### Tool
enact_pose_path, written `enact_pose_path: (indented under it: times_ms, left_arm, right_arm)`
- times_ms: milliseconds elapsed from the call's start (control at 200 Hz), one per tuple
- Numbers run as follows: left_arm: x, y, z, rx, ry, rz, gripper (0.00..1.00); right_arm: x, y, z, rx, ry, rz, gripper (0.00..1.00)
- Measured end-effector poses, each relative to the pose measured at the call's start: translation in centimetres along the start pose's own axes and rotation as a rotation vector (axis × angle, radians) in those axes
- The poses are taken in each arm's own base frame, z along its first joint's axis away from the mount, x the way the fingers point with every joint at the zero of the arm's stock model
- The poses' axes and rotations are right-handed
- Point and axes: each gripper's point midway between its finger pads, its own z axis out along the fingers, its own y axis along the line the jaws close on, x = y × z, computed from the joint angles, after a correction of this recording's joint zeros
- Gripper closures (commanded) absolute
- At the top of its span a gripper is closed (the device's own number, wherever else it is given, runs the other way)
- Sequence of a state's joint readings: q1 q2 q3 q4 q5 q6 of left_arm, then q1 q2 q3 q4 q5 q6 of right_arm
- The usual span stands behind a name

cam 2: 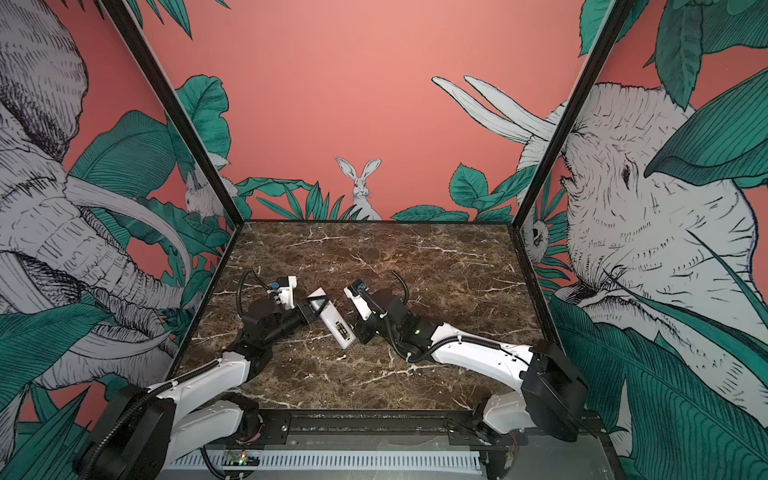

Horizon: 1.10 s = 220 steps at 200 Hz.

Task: Load the batteries into the remote control
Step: 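Lift the white cover with the right gripper and carry it toward the remote, then lower the white cover onto the battery compartment with the right gripper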

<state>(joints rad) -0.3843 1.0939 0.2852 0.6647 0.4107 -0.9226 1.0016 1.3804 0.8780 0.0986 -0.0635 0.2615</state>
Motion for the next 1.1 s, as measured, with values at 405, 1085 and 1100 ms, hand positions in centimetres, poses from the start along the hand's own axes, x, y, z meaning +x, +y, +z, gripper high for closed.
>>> enact_pose_path:
  times_ms: [405, 1085, 1100]
  left_arm:
    - [-0.1, -0.2, 0.0, 0.006, -0.005, -0.002, 1.0]
    - [-0.6, -0.8, 0.0, 0.031, -0.024, -0.007, 1.0]
    - [-0.6, -0.8, 0.0, 0.032, -0.024, -0.007, 1.0]
  right_arm:
    - [0.2, 1.0, 0.7, -0.042, -0.024, -0.031, 0.87]
    - [2.0, 1.7, 2.2, -0.075, 0.011, -0.054, 0.88]
    - [2.0, 1.7, 2.2, -0.075, 0.011, -0.055, 0.88]
